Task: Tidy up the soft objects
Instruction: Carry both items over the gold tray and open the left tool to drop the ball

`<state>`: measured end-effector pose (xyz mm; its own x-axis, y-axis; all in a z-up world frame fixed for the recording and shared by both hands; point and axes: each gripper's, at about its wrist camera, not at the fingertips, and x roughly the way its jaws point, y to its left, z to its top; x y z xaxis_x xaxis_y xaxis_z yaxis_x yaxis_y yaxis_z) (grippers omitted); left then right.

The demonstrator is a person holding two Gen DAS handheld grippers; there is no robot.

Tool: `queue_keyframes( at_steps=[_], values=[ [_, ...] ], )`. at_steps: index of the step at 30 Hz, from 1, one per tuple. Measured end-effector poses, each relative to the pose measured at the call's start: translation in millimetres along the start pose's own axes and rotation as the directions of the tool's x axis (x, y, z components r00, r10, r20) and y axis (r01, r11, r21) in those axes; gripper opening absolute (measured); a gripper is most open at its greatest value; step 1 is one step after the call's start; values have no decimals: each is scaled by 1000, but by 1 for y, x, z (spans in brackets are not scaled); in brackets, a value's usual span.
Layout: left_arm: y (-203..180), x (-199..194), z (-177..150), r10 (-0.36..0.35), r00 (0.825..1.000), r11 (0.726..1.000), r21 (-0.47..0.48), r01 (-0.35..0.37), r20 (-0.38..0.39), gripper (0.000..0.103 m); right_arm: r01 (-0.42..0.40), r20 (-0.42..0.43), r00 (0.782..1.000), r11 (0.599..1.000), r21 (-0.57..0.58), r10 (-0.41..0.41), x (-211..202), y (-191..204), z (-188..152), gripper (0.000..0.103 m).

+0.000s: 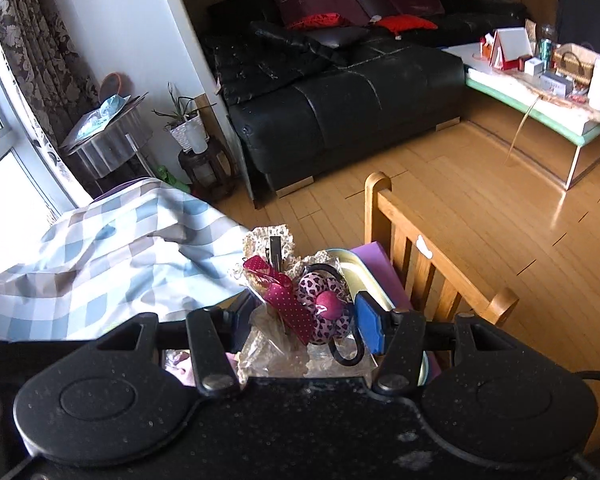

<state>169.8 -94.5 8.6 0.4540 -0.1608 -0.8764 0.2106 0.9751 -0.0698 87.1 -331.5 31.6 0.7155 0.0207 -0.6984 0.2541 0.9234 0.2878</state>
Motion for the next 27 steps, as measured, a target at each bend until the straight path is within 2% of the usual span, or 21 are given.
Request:
queue_keyframes(
  at_steps=[12,27],
  values=[
    [-29,32,14,-8,999,999,49,10,-35,59,-13,-16,1000,999,49,14,-5,1,-4,53],
    [-9,20,10,28,1000,999,37,-29,9,63,26,-41,999,997,75,-23,2,5,-4,53]
  ],
)
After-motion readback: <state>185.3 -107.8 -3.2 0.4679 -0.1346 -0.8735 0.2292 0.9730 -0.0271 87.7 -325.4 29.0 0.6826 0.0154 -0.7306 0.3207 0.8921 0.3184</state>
